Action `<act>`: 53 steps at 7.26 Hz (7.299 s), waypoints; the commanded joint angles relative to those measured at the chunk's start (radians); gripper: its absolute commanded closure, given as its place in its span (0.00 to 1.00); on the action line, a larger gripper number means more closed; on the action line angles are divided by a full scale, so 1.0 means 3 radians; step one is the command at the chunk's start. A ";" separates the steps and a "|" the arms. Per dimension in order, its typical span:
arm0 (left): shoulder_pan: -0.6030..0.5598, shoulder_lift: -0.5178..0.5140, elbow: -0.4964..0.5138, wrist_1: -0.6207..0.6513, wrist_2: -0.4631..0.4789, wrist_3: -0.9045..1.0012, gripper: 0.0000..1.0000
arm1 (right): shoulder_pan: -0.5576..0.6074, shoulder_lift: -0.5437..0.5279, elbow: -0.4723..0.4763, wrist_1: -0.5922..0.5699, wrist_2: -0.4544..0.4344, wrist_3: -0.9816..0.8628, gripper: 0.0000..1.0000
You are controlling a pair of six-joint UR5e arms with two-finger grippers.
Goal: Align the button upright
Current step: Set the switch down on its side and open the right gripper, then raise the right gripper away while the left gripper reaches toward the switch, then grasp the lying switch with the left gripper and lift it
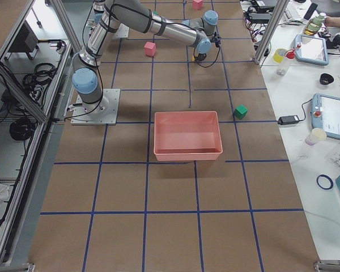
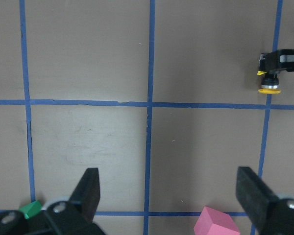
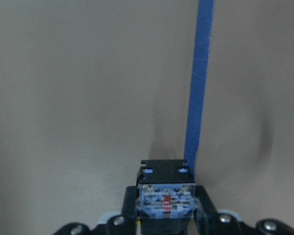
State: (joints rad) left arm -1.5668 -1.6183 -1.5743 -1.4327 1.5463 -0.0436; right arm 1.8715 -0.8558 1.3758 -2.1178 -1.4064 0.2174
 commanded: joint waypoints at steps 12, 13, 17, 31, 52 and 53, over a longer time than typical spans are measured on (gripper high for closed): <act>0.0007 -0.0015 -0.0029 0.0030 -0.0005 0.0002 0.00 | -0.0971 -0.1836 0.0419 0.1757 -0.0118 -0.0694 0.00; -0.0003 -0.0025 -0.0064 0.0107 -0.0010 -0.0043 0.00 | -0.1022 -0.1856 0.0435 0.1762 -0.0210 -0.1008 0.00; -0.0385 -0.0056 -0.0997 0.1835 0.0157 -0.0524 0.00 | -0.1023 -0.1948 0.0425 0.1741 -0.1259 -0.1175 0.00; -0.1557 -0.1732 -0.1442 0.4837 0.1048 -0.1619 0.16 | -0.1023 -0.2215 0.0435 0.2227 -0.0476 -0.1200 0.00; -0.1328 -0.1284 -0.0348 0.2154 0.0462 -0.0862 1.00 | -0.1002 -0.2214 0.0440 0.2110 -0.0579 -0.0975 0.00; -0.1292 -0.1238 -0.0164 0.1576 0.0318 -0.0862 1.00 | -0.1002 -0.2220 0.0440 0.2110 -0.0579 -0.0975 0.00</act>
State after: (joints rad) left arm -1.9729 -2.0169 -1.6898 -0.7388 1.7018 -0.2997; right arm 1.5701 -1.5205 1.5077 -1.4853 -1.5801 -0.0752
